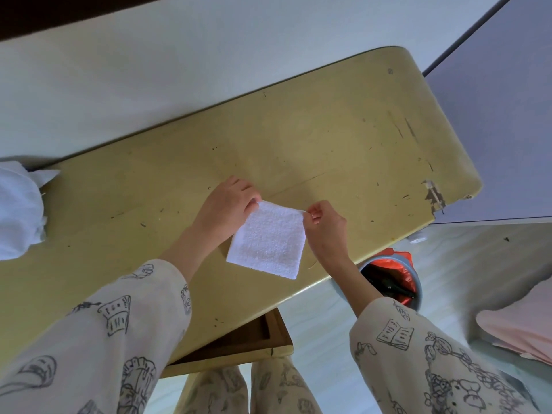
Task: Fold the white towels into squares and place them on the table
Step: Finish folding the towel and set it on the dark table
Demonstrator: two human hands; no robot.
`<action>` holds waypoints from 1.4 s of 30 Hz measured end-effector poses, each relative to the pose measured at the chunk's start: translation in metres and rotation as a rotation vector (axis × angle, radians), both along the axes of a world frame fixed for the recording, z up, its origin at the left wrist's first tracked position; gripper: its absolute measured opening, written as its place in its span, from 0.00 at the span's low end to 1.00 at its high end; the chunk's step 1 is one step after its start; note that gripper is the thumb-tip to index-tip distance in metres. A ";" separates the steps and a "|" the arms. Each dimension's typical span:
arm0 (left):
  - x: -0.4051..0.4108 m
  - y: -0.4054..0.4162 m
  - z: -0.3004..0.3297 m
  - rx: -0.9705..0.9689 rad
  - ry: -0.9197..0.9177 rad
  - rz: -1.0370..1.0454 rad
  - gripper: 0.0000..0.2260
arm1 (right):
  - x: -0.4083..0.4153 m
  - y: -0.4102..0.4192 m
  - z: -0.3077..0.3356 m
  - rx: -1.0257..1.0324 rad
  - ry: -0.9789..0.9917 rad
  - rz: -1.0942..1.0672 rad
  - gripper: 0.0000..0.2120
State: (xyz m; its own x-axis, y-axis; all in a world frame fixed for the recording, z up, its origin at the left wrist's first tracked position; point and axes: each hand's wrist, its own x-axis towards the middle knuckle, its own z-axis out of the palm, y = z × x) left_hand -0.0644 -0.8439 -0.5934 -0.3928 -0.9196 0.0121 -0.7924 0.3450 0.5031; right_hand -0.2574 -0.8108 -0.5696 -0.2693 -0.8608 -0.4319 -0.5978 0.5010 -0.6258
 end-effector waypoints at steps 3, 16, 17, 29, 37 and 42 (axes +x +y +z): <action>0.000 -0.003 0.003 -0.018 -0.011 -0.013 0.02 | 0.000 -0.002 0.001 0.001 0.009 0.008 0.04; -0.004 -0.005 0.003 0.029 -0.013 0.003 0.04 | 0.015 -0.011 0.000 -0.104 0.399 0.448 0.11; -0.004 -0.004 0.001 0.047 -0.003 0.017 0.05 | 0.019 -0.012 -0.001 -0.126 0.412 0.521 0.11; 0.006 0.014 -0.005 0.108 0.057 0.128 0.08 | 0.040 -0.036 0.000 0.184 0.460 0.765 0.14; 0.014 0.041 -0.003 0.161 0.116 0.187 0.04 | 0.056 -0.020 0.015 0.203 0.428 0.858 0.10; 0.024 0.056 0.005 0.203 0.166 0.217 0.05 | 0.061 -0.013 0.023 0.241 0.369 0.856 0.10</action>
State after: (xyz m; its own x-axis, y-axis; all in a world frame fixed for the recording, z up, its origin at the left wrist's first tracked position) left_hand -0.0399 -0.7875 -0.5886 -0.1955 -0.9718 -0.1319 -0.7376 0.0571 0.6728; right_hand -0.1960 -0.8238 -0.5466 0.2546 -0.7279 -0.6367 -0.9591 -0.1061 -0.2623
